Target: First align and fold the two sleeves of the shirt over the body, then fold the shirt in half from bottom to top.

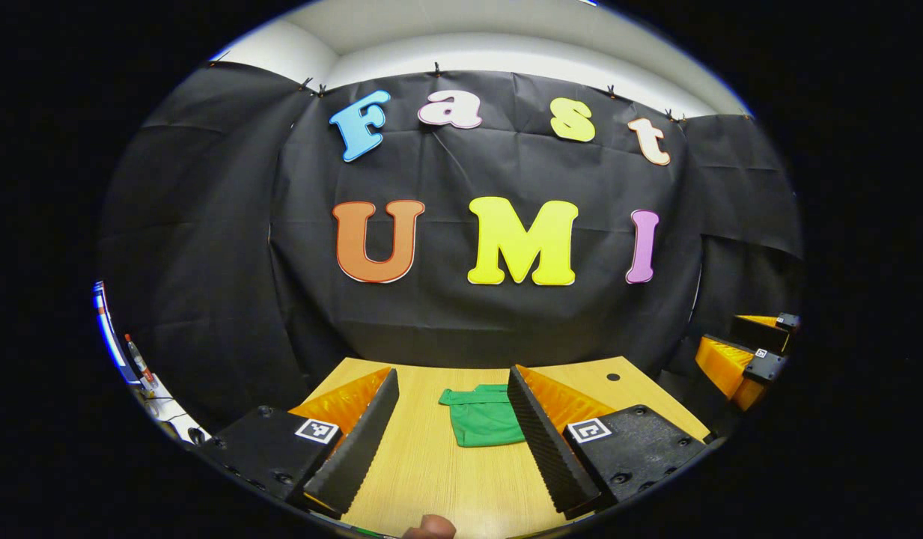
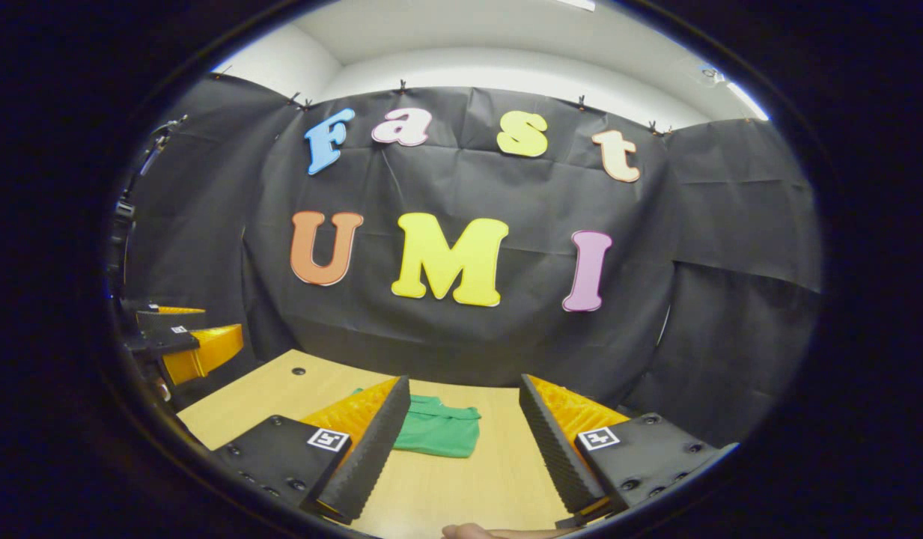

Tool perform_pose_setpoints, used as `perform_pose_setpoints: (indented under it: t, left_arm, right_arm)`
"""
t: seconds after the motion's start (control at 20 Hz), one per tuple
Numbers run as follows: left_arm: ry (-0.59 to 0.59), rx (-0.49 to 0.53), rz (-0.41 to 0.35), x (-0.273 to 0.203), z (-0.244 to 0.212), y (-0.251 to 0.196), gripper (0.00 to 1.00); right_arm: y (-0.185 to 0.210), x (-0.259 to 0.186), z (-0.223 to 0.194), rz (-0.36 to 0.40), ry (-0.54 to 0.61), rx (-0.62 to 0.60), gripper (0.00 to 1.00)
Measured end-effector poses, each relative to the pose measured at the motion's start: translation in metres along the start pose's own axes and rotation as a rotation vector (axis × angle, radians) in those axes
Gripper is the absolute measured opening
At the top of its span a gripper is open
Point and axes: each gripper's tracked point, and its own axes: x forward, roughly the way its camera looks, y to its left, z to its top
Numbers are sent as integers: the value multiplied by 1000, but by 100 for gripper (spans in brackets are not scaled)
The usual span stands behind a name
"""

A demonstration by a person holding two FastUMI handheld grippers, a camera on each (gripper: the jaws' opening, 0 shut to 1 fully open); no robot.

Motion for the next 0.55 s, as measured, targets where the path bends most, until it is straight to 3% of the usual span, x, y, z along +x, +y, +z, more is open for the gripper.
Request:
perform_pose_setpoints:
  t: [0.1,0.15,0.55]
  left_arm:
    - [4,4,-15,-2,-5,-6,100]
    - [5,12,-15,-2,-7,-6,95]
    - [7,11,-42,7,-14,-18,95]
  right_arm:
    - [-2,3,2,-8,-2,3,95]
    - [-3,3,0,-15,2,9,94]
    - [-13,13,-9,-35,36,12,97]
